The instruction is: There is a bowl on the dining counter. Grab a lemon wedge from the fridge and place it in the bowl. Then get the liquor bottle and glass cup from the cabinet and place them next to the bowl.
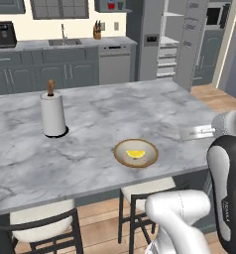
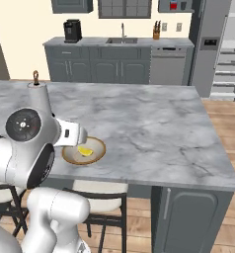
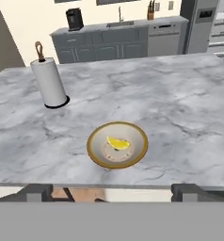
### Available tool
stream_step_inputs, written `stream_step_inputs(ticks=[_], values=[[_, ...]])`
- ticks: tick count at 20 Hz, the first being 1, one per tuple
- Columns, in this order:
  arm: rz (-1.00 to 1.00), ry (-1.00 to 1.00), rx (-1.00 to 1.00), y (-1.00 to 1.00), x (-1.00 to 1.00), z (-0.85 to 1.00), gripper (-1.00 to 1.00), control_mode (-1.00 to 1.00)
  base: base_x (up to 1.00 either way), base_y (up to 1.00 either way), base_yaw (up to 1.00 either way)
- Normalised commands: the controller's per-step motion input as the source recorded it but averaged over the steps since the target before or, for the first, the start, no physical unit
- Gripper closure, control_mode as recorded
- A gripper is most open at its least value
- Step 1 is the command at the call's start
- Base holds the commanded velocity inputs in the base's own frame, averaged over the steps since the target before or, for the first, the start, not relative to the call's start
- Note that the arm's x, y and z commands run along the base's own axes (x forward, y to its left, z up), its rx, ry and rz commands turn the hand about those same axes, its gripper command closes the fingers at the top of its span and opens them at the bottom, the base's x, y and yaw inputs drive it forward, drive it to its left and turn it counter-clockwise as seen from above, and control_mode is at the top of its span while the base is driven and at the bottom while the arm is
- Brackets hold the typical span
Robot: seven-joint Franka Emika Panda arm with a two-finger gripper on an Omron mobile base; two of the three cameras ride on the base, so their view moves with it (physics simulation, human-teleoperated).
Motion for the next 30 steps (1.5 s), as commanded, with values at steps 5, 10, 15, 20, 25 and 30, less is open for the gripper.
stream_step_inputs(ticks=[5, 10, 15, 20, 25, 30], values=[[0.0, -0.07, 0.02, -0.05, -0.25, 0.0, -1.0, 1.0, -0.32, -0.28, -0.04], [0.0, 0.0, 0.0, 0.0, 0.0, 0.0, -1.0, 1.0, -0.16, -0.95, -0.08], [0.0, 0.0, 0.0, 0.0, 0.0, 0.0, -1.0, 1.0, 0.08, -1.0, -0.02], [0.0, 0.0, 0.0, 0.0, 0.0, 0.0, -1.0, 1.0, 0.18, -1.0, 0.0], [0.0, 0.0, 0.0, 0.0, 0.0, 0.0, -1.0, 1.0, 0.38, -1.0, 0.01], [0.0, 0.0, 0.0, 0.0, 0.0, 0.0, -1.0, 1.0, 0.62, -1.0, 0.07]])
